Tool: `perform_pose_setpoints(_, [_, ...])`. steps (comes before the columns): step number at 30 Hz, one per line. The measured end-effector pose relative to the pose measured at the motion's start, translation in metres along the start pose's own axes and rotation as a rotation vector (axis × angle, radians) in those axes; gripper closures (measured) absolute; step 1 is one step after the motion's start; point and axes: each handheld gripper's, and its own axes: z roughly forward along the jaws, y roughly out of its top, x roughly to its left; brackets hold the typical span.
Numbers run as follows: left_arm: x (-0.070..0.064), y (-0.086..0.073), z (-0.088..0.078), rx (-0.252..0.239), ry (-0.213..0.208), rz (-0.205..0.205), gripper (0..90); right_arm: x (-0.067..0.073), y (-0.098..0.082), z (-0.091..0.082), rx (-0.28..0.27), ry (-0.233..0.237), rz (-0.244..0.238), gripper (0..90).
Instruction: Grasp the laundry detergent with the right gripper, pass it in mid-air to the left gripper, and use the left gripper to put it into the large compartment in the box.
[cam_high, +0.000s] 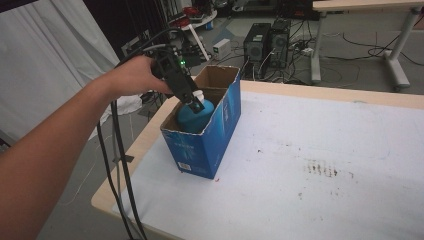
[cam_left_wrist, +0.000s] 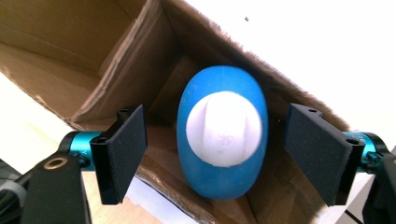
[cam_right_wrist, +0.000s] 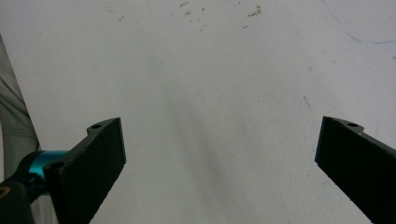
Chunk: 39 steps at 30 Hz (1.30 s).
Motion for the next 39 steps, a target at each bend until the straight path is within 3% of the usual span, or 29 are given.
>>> perform_pose_setpoints(6, [-0.010,0.011,-0.024,-0.060,0.022,0.036,21.9,-0.001,0.000,-0.002,-0.006,-0.002,0.005,0.9])
perform_pose_setpoints(9, [-0.015,0.018,-0.037,-0.094,0.026,0.034,21.9,0.000,-0.001,-0.005,-0.005,-0.004,0.011,0.9])
perform_pose_setpoints(14, [-0.027,0.032,-0.046,-0.113,0.001,0.068,21.9,0.002,0.000,-0.009,-0.007,-0.010,0.008,0.9])
perform_pose_setpoints(19, [-0.040,0.046,-0.039,-0.106,-0.052,0.134,19.2,0.003,0.000,-0.013,-0.016,-0.014,-0.003,0.9])
perform_pose_setpoints(21, [-0.045,0.053,-0.034,-0.088,-0.046,0.158,7.2,0.003,0.000,-0.014,-0.019,-0.015,-0.001,0.9])
perform_pose_setpoints(24, [-0.050,0.061,-0.027,-0.088,-0.029,0.158,1.6,0.004,-0.001,-0.016,-0.024,-0.018,-0.003,0.9])
perform_pose_setpoints(26, [-0.053,0.067,-0.022,-0.079,-0.020,0.171,1.6,0.005,-0.001,-0.017,-0.021,-0.020,0.002,0.9])
perform_pose_setpoints(30, [-0.064,0.080,-0.013,-0.059,-0.058,0.237,1.6,0.005,-0.001,-0.018,-0.032,-0.023,0.001,0.9])
perform_pose_setpoints(34, [-0.076,0.097,0.000,-0.028,-0.069,0.245,1.6,0.007,0.002,-0.020,-0.026,-0.025,-0.001,0.9])
perform_pose_setpoints(39, [-0.090,0.115,0.012,-0.045,-0.098,0.285,1.6,0.008,0.009,-0.023,-0.022,-0.030,-0.005,0.9])
